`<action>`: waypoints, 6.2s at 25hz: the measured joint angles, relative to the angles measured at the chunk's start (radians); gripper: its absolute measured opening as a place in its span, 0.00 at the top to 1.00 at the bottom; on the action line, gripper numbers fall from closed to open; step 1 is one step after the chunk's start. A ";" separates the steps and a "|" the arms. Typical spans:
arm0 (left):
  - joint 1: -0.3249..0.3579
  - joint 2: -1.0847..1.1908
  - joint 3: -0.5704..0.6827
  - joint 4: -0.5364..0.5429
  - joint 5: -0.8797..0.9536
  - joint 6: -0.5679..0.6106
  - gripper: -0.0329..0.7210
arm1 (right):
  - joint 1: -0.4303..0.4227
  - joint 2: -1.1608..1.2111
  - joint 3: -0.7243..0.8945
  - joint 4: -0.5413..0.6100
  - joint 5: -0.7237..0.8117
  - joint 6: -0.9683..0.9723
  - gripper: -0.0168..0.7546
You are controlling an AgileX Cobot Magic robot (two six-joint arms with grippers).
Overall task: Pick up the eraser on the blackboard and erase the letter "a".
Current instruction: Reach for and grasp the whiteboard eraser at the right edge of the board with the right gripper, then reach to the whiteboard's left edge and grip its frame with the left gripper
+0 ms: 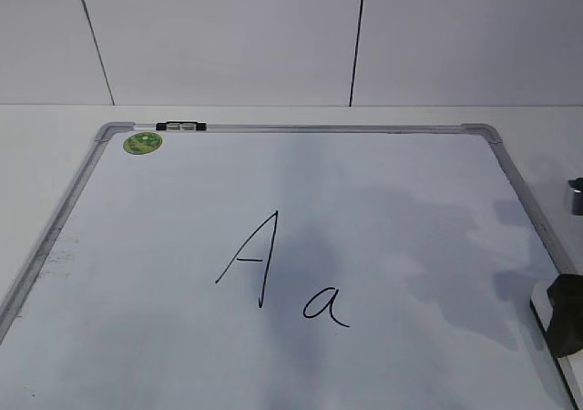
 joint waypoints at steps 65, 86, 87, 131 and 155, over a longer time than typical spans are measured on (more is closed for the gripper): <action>0.000 0.000 0.000 0.000 0.000 0.000 0.64 | 0.000 0.090 -0.002 -0.016 -0.041 0.040 0.25; 0.000 0.000 0.000 0.000 0.000 0.000 0.64 | 0.013 0.034 -0.171 0.062 0.164 -0.006 0.25; 0.000 0.000 0.000 0.000 0.000 0.000 0.64 | 0.028 0.022 -0.182 0.062 0.172 -0.008 0.25; 0.000 0.241 0.000 -0.016 -0.011 0.000 0.64 | 0.278 0.153 -0.443 0.022 0.277 -0.006 0.25; 0.000 1.364 -0.541 -0.077 -0.253 0.000 0.64 | 0.280 0.153 -0.443 0.028 0.287 -0.006 0.25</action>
